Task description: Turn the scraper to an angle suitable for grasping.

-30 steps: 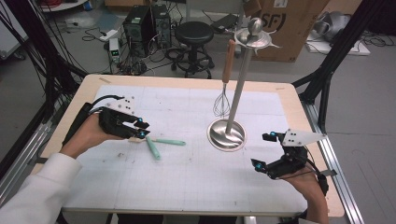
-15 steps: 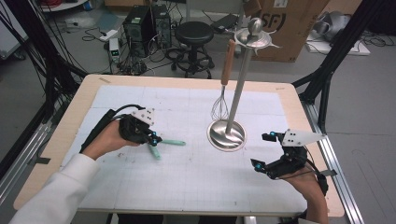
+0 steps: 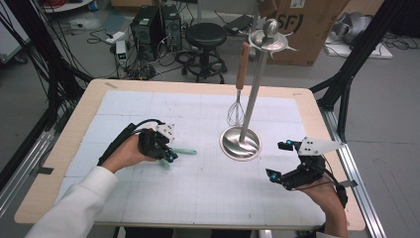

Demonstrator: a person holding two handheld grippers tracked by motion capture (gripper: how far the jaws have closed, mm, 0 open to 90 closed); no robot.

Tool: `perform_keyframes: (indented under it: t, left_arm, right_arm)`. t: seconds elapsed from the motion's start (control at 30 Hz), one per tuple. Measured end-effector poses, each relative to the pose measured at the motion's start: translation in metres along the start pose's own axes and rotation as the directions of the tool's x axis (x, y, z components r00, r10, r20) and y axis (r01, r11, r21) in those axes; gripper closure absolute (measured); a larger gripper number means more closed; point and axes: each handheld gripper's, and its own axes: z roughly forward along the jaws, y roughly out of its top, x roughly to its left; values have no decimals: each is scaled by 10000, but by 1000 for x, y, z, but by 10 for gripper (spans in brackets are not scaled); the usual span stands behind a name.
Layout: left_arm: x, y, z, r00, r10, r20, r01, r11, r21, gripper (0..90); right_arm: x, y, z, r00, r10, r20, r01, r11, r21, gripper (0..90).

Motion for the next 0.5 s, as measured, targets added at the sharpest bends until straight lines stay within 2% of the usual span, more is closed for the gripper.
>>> perform_keyframes:
  t: [0.17, 0.27, 0.5]
  left_arm:
    - [-1, 0, 10, 9999, -10, 126, 6, 9994, 335, 900]
    - [-1, -2, 14, 9998, -159, 147, 151, 9984, 536, 900]
    - [-2, -5, 17, 9998, -169, 94, 159, 9948, 1003, 900]
  right_arm:
    - [0, -1, 1, 10000, -7, -37, 7, 10000, 59, 6]
    - [0, -2, 1, 10000, 17, -27, -16, 9999, 134, 6]
    - [0, -2, 1, 10000, -8, -45, 9, 9999, 164, 6]
